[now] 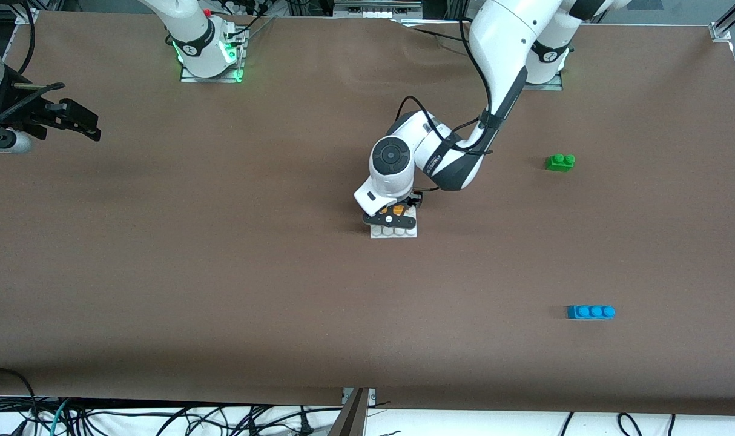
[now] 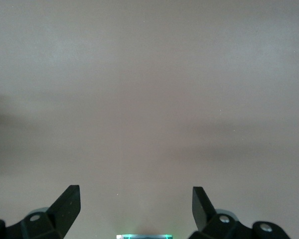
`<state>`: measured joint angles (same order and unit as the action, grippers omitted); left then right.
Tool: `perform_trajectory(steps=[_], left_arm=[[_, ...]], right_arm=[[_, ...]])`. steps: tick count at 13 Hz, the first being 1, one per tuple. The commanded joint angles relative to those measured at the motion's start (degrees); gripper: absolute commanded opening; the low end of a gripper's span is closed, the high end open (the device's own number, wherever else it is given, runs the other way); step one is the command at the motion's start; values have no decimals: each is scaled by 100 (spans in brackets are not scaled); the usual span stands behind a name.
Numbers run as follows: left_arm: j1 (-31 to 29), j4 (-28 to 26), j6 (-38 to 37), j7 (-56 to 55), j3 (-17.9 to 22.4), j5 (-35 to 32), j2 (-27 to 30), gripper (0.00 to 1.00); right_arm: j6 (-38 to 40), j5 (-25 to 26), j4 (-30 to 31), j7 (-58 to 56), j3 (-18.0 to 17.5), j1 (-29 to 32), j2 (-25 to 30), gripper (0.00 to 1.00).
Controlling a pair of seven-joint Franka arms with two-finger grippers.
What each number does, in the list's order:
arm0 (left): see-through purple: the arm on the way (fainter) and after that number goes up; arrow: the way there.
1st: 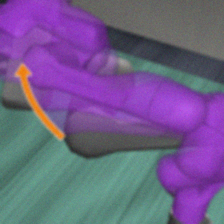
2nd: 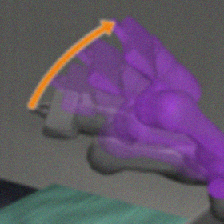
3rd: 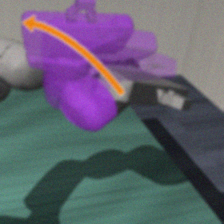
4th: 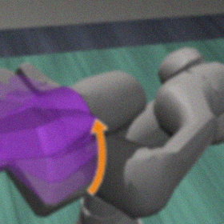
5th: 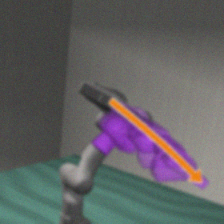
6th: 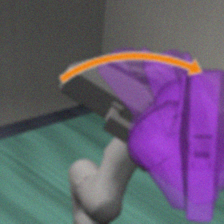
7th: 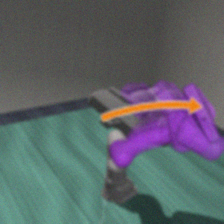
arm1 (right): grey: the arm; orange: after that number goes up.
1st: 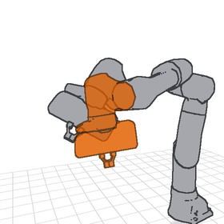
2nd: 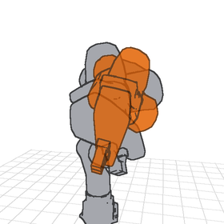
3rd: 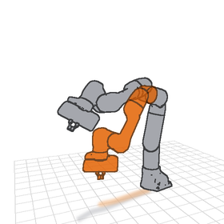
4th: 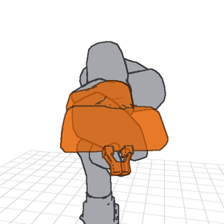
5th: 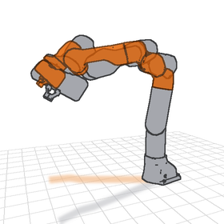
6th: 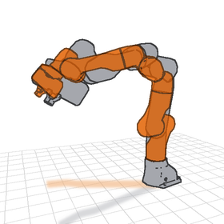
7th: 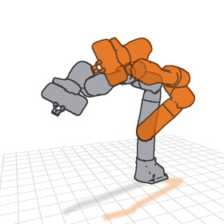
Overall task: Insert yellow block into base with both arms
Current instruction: 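Press the yellow block down onto the plate studs with the left gripper, then open the left gripper and lift it away from the plate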
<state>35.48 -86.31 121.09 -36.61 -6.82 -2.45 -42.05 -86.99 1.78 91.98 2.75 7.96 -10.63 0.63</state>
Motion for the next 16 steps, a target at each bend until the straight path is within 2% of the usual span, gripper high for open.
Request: perform_trajectory(steps=[1, 4, 7, 10, 12, 16], left_arm=[[20, 18, -76, -39, 58, -10, 65, 100], [-146, 132, -619, -22, 128, 51, 493, 100], [-804, 150, -1261, 22, 111, 69, 1319, 100], [-1236, 167, -1920, 22, 128, 69, 1935, 100], [-1753, 237, -2298, 118, 85, 87, 2322, 100], [-2466, 964, -3615, 1567, 67, 87, 2570, 100]], right_arm=[[86, 42, -128, -37, -5, 35, -45, 99], [86, 42, -128, -37, -5, 35, -45, 99], [86, 33, -128, -37, -5, 35, -45, 99], [86, 42, -128, -37, -5, 35, -45, 99], [86, 42, -128, -46, 4, 35, -45, 99], [86, 33, -128, -37, 4, 35, -45, 99]])
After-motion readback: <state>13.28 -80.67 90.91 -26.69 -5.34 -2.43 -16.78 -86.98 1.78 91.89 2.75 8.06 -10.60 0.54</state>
